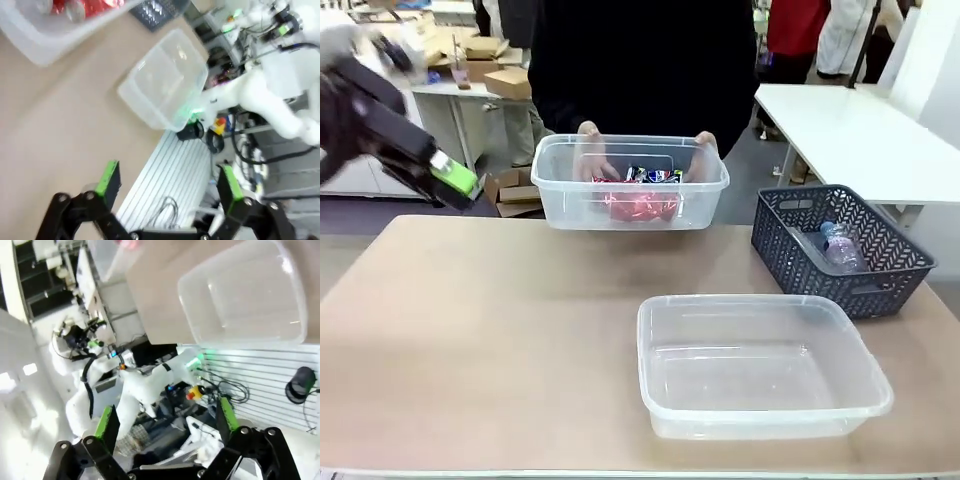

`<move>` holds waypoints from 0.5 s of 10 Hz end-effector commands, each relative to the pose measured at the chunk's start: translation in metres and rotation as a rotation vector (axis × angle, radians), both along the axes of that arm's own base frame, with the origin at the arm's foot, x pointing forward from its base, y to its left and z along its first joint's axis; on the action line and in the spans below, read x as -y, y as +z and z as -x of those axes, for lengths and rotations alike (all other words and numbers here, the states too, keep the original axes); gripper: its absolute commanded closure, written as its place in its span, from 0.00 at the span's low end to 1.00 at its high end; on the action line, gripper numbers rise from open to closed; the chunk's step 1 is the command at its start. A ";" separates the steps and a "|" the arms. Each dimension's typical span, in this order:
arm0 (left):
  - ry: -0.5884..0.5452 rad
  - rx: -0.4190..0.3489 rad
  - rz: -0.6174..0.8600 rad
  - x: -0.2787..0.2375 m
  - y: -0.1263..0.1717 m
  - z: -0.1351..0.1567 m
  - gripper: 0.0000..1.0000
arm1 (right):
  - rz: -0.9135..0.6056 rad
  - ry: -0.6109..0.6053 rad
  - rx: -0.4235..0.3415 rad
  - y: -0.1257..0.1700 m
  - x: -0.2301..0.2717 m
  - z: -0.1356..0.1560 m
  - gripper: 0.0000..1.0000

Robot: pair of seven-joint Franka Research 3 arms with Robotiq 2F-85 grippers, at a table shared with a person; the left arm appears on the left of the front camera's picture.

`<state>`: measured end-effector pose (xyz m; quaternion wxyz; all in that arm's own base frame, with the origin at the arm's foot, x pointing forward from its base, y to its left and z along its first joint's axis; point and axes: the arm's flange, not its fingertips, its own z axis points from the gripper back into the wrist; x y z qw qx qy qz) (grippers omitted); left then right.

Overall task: Sort the waste into each basket.
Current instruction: Pick up the Organizing box on the right side of the table and lift it.

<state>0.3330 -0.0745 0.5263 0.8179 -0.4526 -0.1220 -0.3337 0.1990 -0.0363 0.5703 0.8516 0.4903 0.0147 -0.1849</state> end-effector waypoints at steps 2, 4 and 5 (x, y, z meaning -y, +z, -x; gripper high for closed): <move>-0.003 0.076 -0.003 -0.002 0.023 0.006 0.00 | 0.018 0.056 0.055 0.023 -0.013 0.006 0.00; 0.016 -0.010 -0.146 0.052 -0.016 -0.025 0.00 | 0.166 0.047 0.000 -0.015 -0.018 -0.018 0.00; 0.098 -0.136 -0.188 0.117 -0.040 -0.042 0.00 | 0.363 0.094 -0.045 -0.044 -0.032 -0.028 0.00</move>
